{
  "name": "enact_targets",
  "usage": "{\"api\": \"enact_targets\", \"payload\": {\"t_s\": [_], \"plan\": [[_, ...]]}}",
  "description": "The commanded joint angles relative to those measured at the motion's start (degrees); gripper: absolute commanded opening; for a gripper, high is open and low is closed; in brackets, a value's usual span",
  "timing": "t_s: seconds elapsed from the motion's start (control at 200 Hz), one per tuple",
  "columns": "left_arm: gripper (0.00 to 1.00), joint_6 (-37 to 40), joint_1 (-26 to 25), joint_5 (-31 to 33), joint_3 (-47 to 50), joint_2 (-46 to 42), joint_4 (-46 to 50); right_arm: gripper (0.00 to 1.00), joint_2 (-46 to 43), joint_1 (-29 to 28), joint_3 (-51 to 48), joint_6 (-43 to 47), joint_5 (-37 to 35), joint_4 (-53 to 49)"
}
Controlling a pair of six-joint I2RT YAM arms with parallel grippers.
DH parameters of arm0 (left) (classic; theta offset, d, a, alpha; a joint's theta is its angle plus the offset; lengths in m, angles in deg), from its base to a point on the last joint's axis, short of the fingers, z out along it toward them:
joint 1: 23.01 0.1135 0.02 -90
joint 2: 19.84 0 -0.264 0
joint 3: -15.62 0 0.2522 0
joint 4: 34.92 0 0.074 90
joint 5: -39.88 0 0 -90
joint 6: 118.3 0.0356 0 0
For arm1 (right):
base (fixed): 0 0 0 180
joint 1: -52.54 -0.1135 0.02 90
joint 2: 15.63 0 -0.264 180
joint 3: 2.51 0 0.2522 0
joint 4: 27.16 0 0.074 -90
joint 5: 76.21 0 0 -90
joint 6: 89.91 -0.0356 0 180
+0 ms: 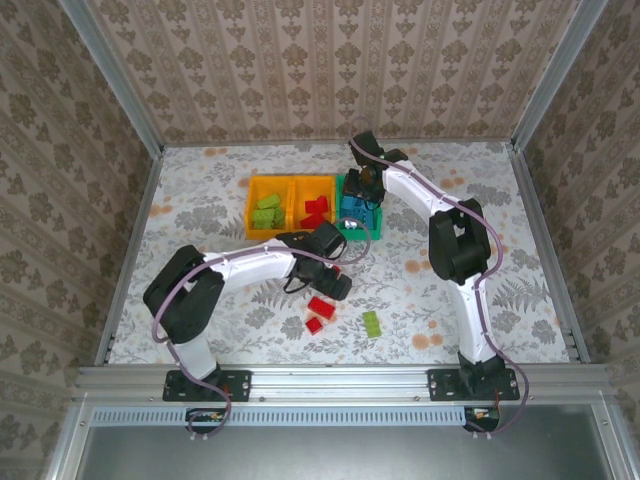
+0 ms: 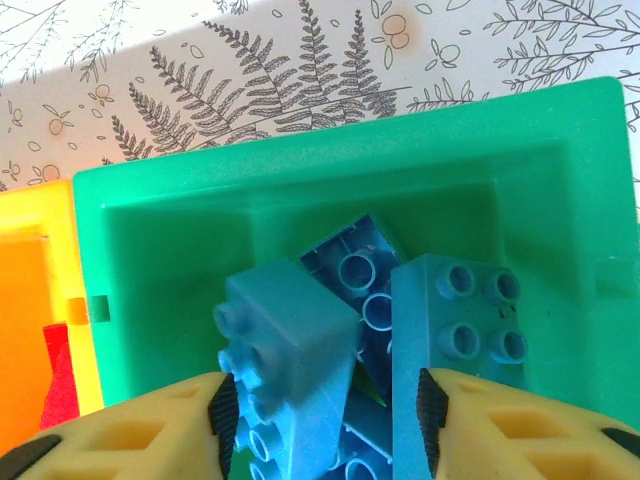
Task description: Sort the legos into containers by color
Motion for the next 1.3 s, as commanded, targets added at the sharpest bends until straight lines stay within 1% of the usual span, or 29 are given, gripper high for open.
{"api": "enact_targets", "payload": {"t_s": [0.0,0.1,0.21,0.44,0.48,0.59,0.7,0.805,0.905,1.06,1.18,1.295], "plan": [[0.87,0.9,-0.7,1.3,-2.4,1.6,2.9,0.63,-1.4,0.2,-0.7,0.0,-0.5,-0.8],[0.79,1.2,-1.1,1.2,-3.4,2.8,2.9,0.68,-3.3,0.2,-2.3,-0.3,0.1,0.6],[0.65,1.3,-1.2,1.2,-4.0,3.8,2.4,0.73,-5.7,0.2,-4.6,-1.2,1.0,2.3],[0.37,0.9,-1.2,2.2,-4.4,4.4,2.7,0.77,-12.1,0.3,-12.0,-2.8,1.3,6.5],[0.34,0.8,-1.2,2.2,-4.5,4.0,3.0,0.79,-13.3,0.3,-13.2,-2.8,1.2,6.9],[0.31,0.0,-0.6,1.9,-4.4,0.8,3.2,0.81,-16.4,0.2,-16.2,-2.4,1.7,8.1],[0.28,-1.0,1.4,1.1,-4.4,-4.3,3.1,0.83,-19.9,0.3,-19.8,-1.9,2.2,9.2],[0.28,-0.6,5.0,-0.1,-5.0,-8.7,2.7,0.84,-24.1,0.1,-25.0,-1.7,2.0,10.2],[0.29,1.4,9.1,-1.8,-7.5,-10.0,2.9,0.84,-28.3,-0.5,-31.2,-1.4,1.3,12.5],[0.29,3.8,16.4,-5.0,-13.6,-7.0,2.4,0.83,-33.0,-4.0,-39.9,1.4,0.0,14.5],[0.29,4.2,20.9,-7.4,-20.9,-1.3,2.8,0.82,-33.6,-9.6,-44.0,5.9,-1.9,15.4],[0.31,4.3,23.0,-9.9,-27.6,4.6,3.2,0.83,-32.2,-15.7,-45.5,9.3,-4.5,15.5]]}}
